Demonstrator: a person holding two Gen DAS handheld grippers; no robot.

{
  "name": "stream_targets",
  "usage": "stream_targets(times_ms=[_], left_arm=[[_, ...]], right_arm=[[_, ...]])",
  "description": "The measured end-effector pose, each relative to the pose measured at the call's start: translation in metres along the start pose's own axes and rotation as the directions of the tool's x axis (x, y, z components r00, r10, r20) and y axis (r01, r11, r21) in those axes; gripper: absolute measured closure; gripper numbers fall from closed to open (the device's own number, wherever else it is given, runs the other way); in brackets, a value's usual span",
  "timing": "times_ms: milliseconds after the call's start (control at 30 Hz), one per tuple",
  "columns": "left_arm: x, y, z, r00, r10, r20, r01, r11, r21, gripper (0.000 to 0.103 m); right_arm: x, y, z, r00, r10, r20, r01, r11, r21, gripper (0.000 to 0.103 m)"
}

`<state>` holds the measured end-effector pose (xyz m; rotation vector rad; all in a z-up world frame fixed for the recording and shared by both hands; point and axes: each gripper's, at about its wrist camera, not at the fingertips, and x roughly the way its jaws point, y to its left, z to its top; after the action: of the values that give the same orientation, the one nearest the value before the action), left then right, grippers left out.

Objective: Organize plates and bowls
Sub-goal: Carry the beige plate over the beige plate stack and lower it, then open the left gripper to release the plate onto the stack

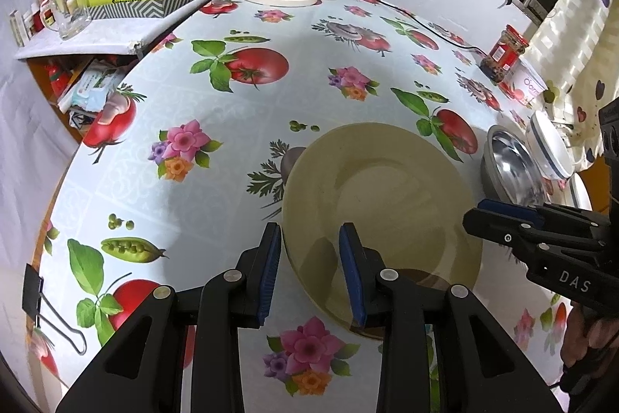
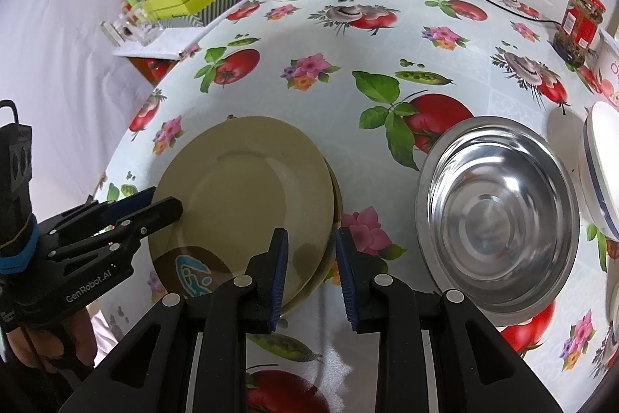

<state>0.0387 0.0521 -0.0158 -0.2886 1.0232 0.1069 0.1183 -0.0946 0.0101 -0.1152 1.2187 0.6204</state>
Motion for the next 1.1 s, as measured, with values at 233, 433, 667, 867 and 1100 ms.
stream_targets(times_ms=[233, 433, 667, 867, 1100], left_arm=[[0.001, -0.005, -0.001, 1.0, 0.016, 0.008, -0.016, 1.0, 0.022, 0.07], [0.002, -0.009, -0.003, 1.0, 0.024, 0.01, -0.024, 0.999, 0.037, 0.066], [0.002, -0.01, -0.003, 1.0, 0.019, 0.009, -0.019, 0.999, 0.035, 0.066], [-0.005, -0.007, 0.0, 0.999, 0.023, 0.033, -0.024, 0.999, 0.032, 0.066], [-0.021, -0.005, 0.003, 0.997, 0.023, 0.07, -0.025, 0.999, 0.034, 0.066]], right_arm=[[0.002, 0.001, -0.001, 1.0, 0.003, -0.002, -0.003, 1.0, 0.005, 0.078], [0.002, 0.002, -0.002, 1.0, 0.002, -0.001, -0.002, 1.0, 0.0, 0.077], [0.002, 0.002, -0.002, 1.0, 0.004, -0.001, -0.004, 1.0, -0.002, 0.075], [-0.005, 0.004, -0.002, 1.0, 0.003, 0.03, -0.003, 1.0, -0.015, 0.063], [-0.025, 0.009, -0.007, 0.996, 0.035, 0.087, -0.031, 0.998, -0.048, 0.057]])
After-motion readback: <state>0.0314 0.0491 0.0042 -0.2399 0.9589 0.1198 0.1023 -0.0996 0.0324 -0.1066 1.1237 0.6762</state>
